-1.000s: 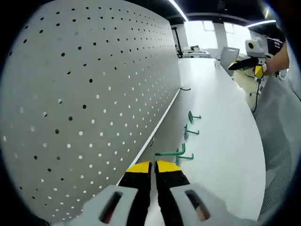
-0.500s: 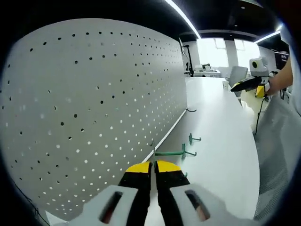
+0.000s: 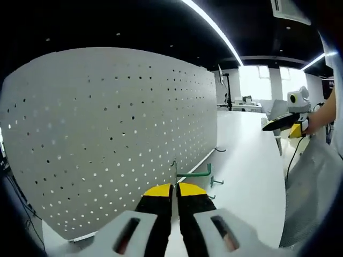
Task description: Insert the hook assembly into the mounting plate slot until the hook locks in place.
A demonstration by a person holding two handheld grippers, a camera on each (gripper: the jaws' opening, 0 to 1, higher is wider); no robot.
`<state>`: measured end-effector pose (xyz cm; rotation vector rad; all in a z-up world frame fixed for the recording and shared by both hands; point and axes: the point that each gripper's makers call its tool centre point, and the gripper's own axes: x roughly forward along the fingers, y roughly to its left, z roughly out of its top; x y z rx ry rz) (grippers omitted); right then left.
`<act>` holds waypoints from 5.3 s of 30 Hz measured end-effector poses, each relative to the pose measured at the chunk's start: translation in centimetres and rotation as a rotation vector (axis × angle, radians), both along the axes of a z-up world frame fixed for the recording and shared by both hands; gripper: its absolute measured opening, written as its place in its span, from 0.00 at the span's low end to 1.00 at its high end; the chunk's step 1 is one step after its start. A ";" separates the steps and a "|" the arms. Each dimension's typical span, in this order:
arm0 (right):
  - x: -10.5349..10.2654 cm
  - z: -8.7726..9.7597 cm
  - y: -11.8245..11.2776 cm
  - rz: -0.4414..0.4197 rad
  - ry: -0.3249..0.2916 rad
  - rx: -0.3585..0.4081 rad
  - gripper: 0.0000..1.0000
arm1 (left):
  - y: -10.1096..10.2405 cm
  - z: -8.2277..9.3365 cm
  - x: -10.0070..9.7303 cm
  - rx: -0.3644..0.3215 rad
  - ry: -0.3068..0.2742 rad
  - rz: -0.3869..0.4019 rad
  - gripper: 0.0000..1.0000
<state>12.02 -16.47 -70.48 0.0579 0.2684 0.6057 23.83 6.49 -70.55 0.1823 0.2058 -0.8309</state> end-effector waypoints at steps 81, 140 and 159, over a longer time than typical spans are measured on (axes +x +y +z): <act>3.5 7.7 11.4 0.266 -0.191 0.224 0.62 | -1.1 6.5 -3.0 -0.206 -0.101 0.121 0.03; 6.5 10.2 18.9 0.324 -0.210 0.297 0.25 | -3.5 8.3 -3.7 -0.268 -0.099 0.118 0.03; 7.1 10.2 19.0 0.304 -0.203 0.299 0.07 | -3.8 8.3 -3.9 -0.270 -0.101 0.116 0.03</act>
